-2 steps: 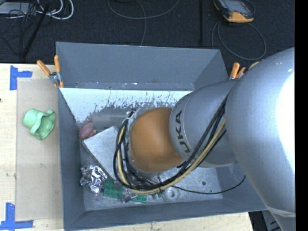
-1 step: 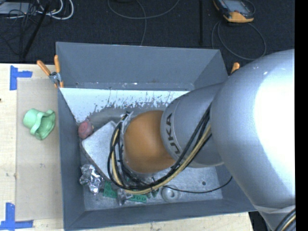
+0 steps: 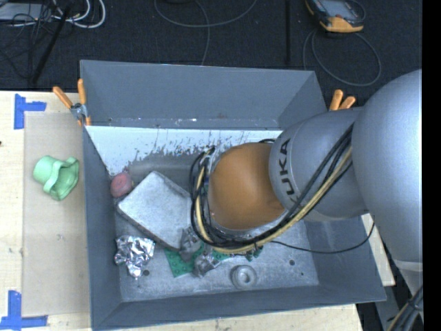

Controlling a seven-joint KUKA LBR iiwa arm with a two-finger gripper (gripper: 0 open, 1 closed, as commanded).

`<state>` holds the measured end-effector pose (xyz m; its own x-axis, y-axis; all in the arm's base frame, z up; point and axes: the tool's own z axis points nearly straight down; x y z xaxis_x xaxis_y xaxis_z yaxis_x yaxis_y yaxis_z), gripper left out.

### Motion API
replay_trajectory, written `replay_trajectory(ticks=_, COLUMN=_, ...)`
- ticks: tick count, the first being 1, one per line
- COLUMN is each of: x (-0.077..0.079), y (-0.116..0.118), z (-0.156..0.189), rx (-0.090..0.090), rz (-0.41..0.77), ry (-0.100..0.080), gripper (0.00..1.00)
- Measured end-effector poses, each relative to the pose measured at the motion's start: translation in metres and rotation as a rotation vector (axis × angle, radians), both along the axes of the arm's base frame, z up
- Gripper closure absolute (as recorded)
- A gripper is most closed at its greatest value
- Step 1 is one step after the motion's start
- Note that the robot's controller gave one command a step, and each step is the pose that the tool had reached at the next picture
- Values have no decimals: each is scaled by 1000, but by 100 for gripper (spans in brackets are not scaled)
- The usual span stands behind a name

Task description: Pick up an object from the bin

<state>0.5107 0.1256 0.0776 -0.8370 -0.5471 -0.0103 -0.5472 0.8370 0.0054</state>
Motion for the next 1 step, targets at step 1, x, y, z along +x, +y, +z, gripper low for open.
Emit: replay_trajectory(ticks=1, x=36, y=-1, z=134, rx=-8, rz=15, ry=-4, gripper=100)
